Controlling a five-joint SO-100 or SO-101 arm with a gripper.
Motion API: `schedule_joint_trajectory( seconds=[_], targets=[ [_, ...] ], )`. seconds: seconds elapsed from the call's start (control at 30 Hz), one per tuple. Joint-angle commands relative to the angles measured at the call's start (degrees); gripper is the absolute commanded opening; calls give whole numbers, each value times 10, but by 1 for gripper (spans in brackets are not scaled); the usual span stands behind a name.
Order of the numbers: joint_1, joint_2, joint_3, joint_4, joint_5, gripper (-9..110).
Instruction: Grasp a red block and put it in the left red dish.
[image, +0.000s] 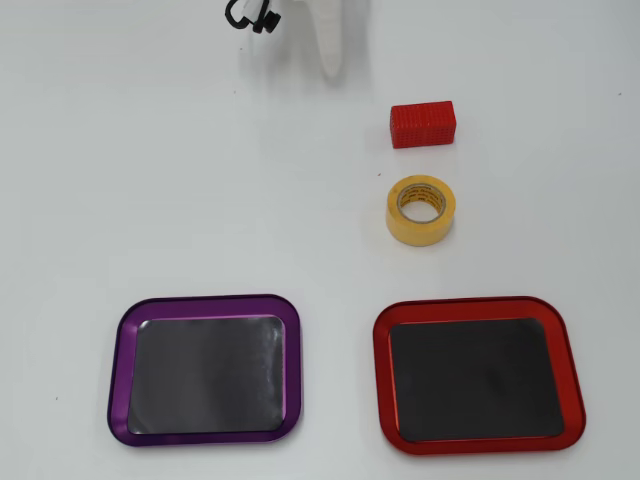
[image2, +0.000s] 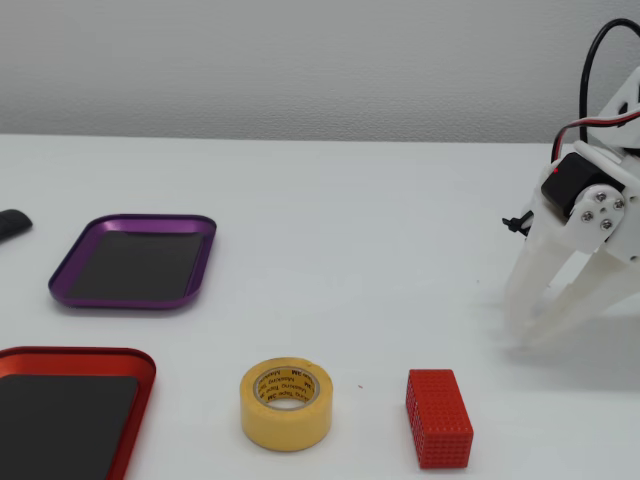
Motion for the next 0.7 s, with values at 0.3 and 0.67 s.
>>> schedule_joint_trajectory(
  seconds=[0.3,0.67],
  targets=[
    [4,49,-27,-55,-5,0],
    [4,-156,-253,-23,-5,0]
  ],
)
